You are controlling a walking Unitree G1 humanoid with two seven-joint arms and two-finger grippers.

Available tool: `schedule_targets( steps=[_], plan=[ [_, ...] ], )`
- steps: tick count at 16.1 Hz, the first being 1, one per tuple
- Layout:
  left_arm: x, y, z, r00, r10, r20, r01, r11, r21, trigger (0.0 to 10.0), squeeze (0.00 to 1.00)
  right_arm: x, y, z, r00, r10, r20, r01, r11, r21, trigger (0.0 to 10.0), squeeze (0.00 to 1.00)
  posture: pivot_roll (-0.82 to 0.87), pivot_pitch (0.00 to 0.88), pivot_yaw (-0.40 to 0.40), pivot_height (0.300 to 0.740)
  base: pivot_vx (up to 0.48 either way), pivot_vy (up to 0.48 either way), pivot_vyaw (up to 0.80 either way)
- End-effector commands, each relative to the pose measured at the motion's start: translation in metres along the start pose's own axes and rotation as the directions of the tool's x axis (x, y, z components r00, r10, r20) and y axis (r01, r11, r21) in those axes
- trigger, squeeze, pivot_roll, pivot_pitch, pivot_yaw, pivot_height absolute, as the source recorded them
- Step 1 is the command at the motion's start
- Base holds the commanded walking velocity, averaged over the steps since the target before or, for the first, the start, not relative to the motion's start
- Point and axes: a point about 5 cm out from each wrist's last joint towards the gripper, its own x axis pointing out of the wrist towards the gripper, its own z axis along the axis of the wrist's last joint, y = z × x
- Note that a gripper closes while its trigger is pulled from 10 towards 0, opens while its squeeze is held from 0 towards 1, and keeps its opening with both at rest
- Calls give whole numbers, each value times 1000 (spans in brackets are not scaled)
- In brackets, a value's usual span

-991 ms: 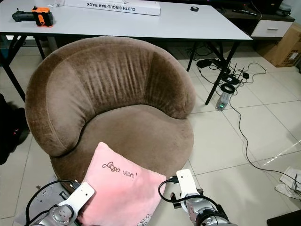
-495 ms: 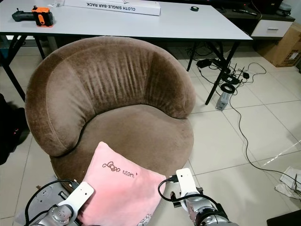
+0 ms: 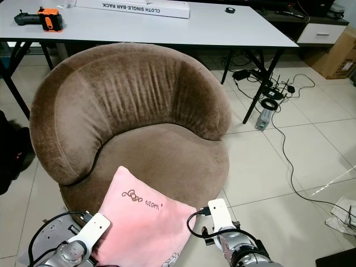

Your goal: Move the pillow to the sofa from floor

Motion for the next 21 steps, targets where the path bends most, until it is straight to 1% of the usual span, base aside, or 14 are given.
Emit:
schedule_targets(
  steps=[1,2,3,7,12,21],
  plan=[
    [0,-4,3,1000,-18,17,18,1000,15,0,0,0,-3,4,1000,0,7,0,1000,-13,10000,290,15,21,-97,740,0,0,0],
    [0,-4,2,1000,-17,18,17,1000,3,0,0,0,-3,4,1000,0,7,0,1000,-14,10000,290,15,19,-97,740,0,0,0],
    [0,-4,2,1000,-23,21,23,999,-30,0,0,0,-3,4,1000,0,6,0,1000,-15,10000,286,14,19,-96,740,0,0,0],
    [0,-4,1,1000,7,29,-6,1000,-24,0,0,0,-3,3,1000,-2,3,2,1000,-18,10000,286,14,16,-95,740,0,0,0],
    [-1,-6,1,999,7,39,-6,999,-41,0,0,0,-4,1,1000,-1,1,1,1000,-26,10000,290,13,19,-98,740,0,0,0],
    [-1,-6,1,999,7,39,-6,999,-41,0,0,0,-4,1,1000,-1,1,1,1000,-26,10000,290,13,19,-98,740,0,0,0]
  ],
)
